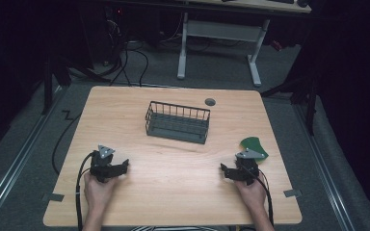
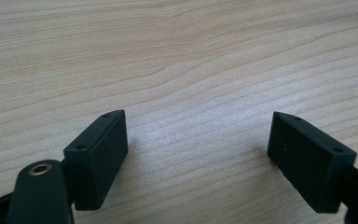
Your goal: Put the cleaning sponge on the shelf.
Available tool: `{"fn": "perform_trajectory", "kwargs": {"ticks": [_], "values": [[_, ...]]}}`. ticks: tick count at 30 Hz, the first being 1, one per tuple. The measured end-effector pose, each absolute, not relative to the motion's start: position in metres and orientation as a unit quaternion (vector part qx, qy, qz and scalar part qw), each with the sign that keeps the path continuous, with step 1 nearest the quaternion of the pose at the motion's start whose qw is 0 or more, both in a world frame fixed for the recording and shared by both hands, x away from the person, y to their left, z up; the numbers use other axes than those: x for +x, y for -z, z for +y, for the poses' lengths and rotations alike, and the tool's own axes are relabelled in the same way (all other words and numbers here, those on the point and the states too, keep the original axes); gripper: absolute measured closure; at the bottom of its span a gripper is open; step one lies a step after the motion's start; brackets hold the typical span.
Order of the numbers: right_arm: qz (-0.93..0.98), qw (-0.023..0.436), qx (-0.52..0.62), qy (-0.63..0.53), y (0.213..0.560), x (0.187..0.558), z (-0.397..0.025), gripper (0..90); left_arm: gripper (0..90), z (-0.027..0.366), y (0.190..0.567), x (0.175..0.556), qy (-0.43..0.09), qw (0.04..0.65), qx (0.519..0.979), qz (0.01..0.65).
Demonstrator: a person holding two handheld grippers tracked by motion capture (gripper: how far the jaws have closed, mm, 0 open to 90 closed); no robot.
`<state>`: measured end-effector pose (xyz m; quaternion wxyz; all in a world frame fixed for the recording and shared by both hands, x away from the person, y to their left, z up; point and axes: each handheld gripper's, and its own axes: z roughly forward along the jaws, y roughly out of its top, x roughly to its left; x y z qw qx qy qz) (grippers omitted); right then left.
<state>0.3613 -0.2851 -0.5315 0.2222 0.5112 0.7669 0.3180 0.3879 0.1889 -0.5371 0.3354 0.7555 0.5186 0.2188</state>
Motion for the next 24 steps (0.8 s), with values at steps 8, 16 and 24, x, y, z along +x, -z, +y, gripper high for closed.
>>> {"fn": "perform_trajectory", "kwargs": {"ticks": [8, 16, 24], "values": [[0.764, 0.224, 0.513, -0.320, 0.531, 0.361, -0.286, 28.1, 19.8, 0.189, 0.537, 0.388, -0.218, 0.335, 0.756, 0.518], [0.766, 0.217, 0.514, -0.318, 0.528, 0.361, -0.287, 39.8, 29.9, 0.190, 0.534, 0.396, -0.201, 0.347, 0.765, 0.504], [0.768, 0.204, 0.503, -0.340, 0.526, 0.365, -0.277, 49.0, 36.0, 0.184, 0.519, 0.409, -0.195, 0.378, 0.763, 0.488]]}}
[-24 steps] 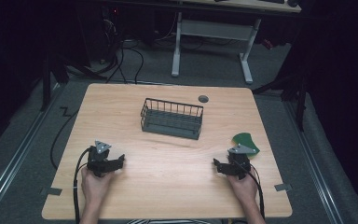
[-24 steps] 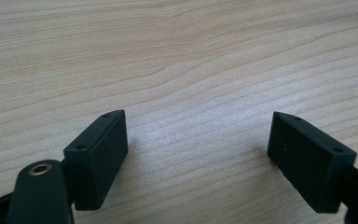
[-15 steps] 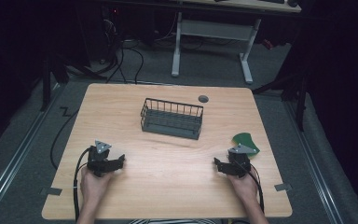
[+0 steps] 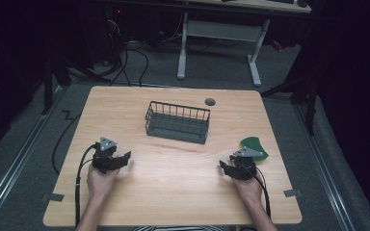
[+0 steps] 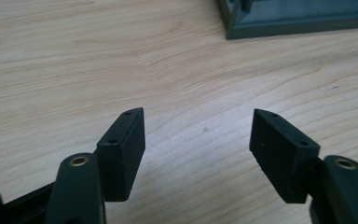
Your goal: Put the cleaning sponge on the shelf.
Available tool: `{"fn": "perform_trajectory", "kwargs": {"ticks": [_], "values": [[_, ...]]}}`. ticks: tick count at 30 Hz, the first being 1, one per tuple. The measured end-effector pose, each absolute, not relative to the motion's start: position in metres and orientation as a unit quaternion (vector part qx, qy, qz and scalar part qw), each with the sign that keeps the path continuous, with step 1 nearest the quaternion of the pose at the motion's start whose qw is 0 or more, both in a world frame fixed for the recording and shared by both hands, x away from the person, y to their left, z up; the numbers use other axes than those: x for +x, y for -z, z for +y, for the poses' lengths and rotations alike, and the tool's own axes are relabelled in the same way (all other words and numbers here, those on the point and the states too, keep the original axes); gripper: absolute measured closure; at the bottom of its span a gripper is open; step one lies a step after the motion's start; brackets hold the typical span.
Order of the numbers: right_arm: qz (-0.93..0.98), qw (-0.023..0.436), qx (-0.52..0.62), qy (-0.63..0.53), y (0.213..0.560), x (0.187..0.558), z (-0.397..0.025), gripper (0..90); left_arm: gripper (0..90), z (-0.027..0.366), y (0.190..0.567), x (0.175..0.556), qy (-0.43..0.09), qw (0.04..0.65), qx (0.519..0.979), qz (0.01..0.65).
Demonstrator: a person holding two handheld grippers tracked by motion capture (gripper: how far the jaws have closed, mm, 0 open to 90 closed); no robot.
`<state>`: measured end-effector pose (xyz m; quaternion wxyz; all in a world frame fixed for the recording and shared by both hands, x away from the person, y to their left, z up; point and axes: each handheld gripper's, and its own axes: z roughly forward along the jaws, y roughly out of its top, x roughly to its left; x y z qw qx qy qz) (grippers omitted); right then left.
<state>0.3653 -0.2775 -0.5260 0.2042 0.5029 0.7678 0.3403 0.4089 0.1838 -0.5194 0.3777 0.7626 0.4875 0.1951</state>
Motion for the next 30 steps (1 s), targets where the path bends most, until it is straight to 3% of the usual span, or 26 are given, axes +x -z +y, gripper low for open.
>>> {"fn": "perform_trajectory", "kwargs": {"ticks": [13, 17, 30], "values": [[0.760, 0.203, 0.499, -0.364, 0.511, 0.384, -0.258, 52.7, 39.7, 0.174, 0.506, 0.435, -0.188, 0.384, 0.764, 0.483], [0.758, 0.201, 0.496, -0.372, 0.506, 0.393, -0.251, 53.5, 41.5, 0.166, 0.501, 0.442, -0.212, 0.372, 0.771, 0.471], [0.752, 0.198, 0.503, -0.377, 0.500, 0.419, -0.229, 56.4, 46.6, 0.139, 0.496, 0.474, -0.191, 0.363, 0.789, 0.458]]}}
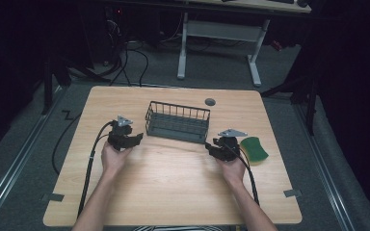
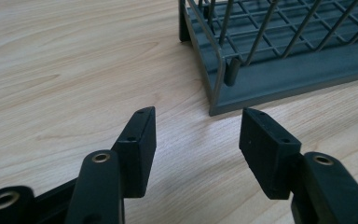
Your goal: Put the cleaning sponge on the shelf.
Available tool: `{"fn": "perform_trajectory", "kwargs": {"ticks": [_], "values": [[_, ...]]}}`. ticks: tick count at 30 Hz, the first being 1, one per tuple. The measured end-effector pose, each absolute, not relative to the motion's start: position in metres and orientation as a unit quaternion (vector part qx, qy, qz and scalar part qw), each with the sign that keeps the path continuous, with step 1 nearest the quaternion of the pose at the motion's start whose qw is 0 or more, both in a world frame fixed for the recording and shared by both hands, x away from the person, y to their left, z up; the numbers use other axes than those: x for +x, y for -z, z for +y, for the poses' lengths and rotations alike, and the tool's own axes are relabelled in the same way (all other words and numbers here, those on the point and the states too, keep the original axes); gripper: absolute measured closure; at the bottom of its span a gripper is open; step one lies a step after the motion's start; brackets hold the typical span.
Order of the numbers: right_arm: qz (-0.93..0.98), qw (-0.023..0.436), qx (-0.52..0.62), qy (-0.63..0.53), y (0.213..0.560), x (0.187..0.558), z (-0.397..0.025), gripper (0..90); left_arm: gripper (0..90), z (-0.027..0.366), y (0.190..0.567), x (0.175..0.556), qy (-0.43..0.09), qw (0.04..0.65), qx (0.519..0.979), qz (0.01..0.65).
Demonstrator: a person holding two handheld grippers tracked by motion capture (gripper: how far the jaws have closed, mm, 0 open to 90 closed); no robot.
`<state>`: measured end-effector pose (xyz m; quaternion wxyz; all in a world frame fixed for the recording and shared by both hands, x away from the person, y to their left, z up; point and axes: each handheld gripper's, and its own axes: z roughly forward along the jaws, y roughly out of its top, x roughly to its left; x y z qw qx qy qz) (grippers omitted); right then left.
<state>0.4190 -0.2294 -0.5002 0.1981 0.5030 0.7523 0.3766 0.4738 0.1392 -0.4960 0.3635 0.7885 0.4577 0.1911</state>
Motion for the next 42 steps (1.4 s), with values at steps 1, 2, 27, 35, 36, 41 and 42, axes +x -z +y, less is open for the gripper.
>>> {"fn": "perform_trajectory", "kwargs": {"ticks": [1, 2, 27, 35, 36, 41, 42], "values": [[0.752, 0.199, 0.504, -0.376, 0.501, 0.421, -0.229, 57.0, 47.3, 0.138, 0.497, 0.475, -0.195, 0.366, 0.786, 0.458], [0.751, 0.198, 0.505, -0.378, 0.501, 0.423, -0.228, 57.6, 48.2, 0.136, 0.498, 0.477, -0.192, 0.365, 0.786, 0.460], [0.761, 0.188, 0.502, -0.366, 0.509, 0.441, -0.219, 80.3, 74.1, 0.112, 0.513, 0.497, -0.191, 0.373, 0.782, 0.461], [0.765, 0.196, 0.501, -0.356, 0.508, 0.443, -0.219, 86.2, 85.2, 0.106, 0.511, 0.500, -0.195, 0.362, 0.788, 0.458], [0.765, 0.195, 0.500, -0.356, 0.508, 0.443, -0.219, 86.3, 85.6, 0.106, 0.511, 0.500, -0.194, 0.363, 0.788, 0.459], [0.767, 0.196, 0.499, -0.354, 0.507, 0.442, -0.220, 86.4, 85.9, 0.106, 0.511, 0.498, -0.192, 0.362, 0.790, 0.455], [0.767, 0.195, 0.498, -0.353, 0.507, 0.442, -0.220, 86.4, 85.9, 0.107, 0.511, 0.498, -0.192, 0.363, 0.790, 0.455]]}}
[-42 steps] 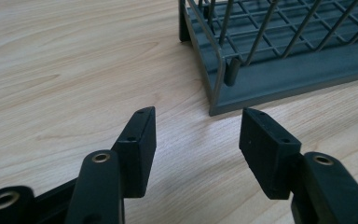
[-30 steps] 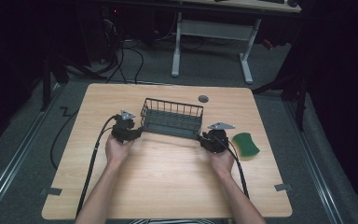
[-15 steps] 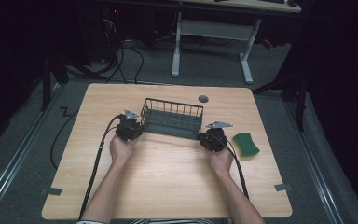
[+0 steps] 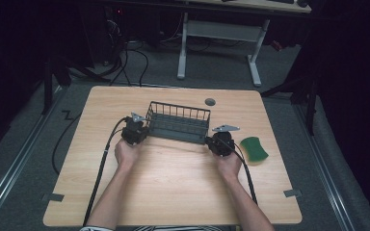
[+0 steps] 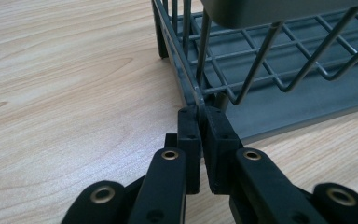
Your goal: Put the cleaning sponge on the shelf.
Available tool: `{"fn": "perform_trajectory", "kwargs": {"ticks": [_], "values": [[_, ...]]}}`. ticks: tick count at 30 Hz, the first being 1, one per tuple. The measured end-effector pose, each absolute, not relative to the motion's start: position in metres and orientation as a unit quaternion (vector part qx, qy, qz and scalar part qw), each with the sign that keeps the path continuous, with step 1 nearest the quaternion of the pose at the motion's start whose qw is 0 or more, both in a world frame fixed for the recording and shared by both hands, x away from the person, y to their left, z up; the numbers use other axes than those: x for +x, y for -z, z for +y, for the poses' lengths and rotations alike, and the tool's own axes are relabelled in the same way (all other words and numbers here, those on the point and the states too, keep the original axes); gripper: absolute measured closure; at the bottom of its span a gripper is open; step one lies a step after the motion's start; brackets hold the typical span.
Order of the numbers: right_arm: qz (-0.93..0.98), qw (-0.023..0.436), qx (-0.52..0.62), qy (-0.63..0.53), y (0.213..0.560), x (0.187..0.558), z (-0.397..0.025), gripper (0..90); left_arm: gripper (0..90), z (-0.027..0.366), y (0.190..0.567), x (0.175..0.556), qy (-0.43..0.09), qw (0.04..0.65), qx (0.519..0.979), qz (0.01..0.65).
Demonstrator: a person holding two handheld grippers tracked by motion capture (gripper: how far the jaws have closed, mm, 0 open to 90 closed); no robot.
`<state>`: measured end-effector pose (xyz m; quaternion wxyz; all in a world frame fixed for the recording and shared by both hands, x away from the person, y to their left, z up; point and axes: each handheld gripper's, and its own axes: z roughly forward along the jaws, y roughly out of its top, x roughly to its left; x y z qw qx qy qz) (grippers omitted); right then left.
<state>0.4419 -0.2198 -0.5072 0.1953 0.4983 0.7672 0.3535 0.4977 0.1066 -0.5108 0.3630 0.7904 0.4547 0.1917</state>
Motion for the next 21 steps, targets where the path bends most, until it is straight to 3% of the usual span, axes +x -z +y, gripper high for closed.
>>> {"fn": "perform_trajectory", "kwargs": {"ticks": [21], "values": [[0.778, 0.183, 0.479, -0.362, 0.507, 0.406, -0.227, 86.5, 86.3, 0.110, 0.508, 0.462, -0.170, 0.359, 0.814, 0.423]]}}
